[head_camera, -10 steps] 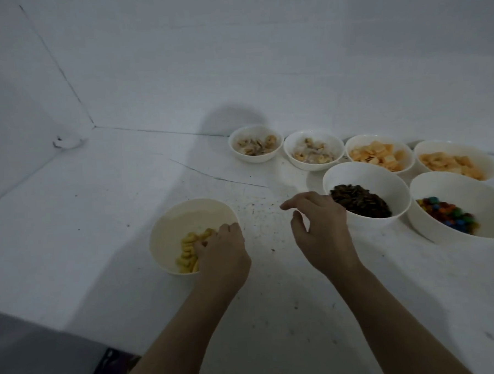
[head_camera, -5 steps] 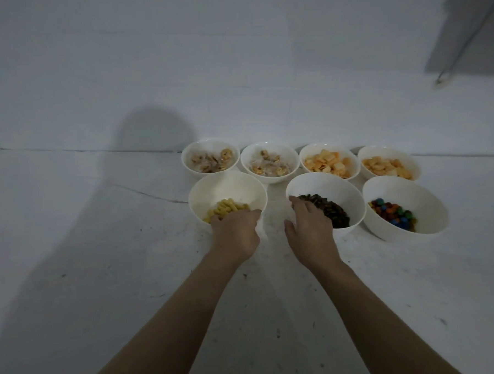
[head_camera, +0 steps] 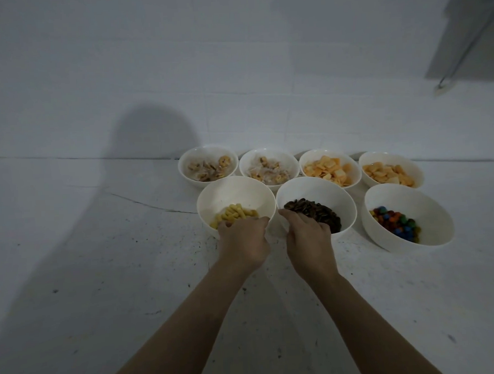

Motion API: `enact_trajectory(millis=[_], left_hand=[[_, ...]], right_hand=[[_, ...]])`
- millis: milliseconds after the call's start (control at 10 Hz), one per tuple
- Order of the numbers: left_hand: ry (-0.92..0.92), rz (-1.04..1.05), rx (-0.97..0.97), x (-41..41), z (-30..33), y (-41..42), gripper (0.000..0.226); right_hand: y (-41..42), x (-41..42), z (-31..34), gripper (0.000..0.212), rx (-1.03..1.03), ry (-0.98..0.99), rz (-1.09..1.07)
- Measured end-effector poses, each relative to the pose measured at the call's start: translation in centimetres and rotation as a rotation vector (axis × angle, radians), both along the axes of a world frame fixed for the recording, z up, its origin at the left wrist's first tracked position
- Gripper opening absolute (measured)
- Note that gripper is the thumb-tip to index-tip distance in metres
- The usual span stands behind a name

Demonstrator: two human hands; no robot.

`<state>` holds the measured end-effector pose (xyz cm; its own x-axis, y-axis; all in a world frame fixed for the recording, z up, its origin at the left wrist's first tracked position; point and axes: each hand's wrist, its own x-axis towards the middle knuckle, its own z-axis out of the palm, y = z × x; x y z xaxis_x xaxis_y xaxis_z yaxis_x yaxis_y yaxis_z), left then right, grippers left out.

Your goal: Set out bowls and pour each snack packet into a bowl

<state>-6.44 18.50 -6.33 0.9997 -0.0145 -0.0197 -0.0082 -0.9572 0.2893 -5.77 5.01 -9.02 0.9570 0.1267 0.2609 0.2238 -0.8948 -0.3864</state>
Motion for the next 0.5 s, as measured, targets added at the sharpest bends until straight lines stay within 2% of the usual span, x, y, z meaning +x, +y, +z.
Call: enact_trajectory(millis=[300,400,500], left_hand=[[-0.07,-0.035,0.002,-0.4,-0.7,0.1,0.04],[-0.288,-0.046,-0.071,-0.7,-1.3,0.5,0.046],[-0.507,-0.093,-0.202,-3.8,-2.2,0.7,0.038]], right_hand=[[-0.5,0.0,-0.5,0.046,0.006,-0.035,0.05],[-0.6,-0.7,-0.5,0.047,0.025,-0.096,0.056],[-1.4,-3.4,-0.5,0.046,0.083,-0.199,0.043]])
